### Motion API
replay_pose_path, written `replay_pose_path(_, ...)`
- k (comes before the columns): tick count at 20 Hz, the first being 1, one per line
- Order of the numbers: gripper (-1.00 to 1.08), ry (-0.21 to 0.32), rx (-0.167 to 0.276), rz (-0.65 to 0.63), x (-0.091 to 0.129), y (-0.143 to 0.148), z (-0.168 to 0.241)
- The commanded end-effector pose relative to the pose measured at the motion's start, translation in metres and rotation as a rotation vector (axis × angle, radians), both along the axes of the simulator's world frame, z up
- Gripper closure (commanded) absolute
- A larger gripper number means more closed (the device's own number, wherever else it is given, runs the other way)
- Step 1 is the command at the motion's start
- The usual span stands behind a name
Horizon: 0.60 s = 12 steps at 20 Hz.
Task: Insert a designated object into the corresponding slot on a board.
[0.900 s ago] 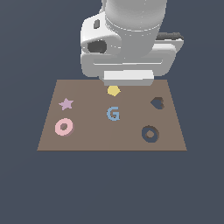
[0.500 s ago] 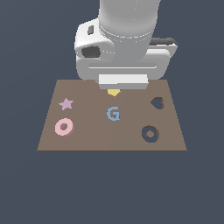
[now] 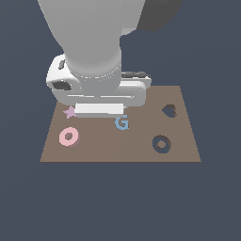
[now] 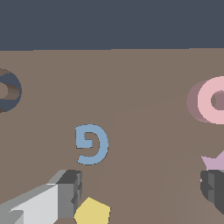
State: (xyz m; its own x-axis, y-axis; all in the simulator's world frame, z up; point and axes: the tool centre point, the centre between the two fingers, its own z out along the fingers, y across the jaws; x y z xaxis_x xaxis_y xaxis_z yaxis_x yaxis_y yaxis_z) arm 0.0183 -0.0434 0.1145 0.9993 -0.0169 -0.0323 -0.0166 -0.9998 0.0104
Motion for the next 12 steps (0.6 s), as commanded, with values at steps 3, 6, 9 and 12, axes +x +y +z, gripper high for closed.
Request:
replay_pose_path(3,-0.92,-0.011,0.002,-0.024,0.018,-0.041,-0.023)
replay_pose_path(6,-0.92,-0.018,0.004,-0.039,0.03,-0.066,-0.037)
replay_pose_path(9,-0.92,-0.024,0.005,-0.051,0.039,-0.085,-0.047)
replay_pose_path(12,-0.92,-0.027,0.007,-0.06,0.046,-0.1,-0.055)
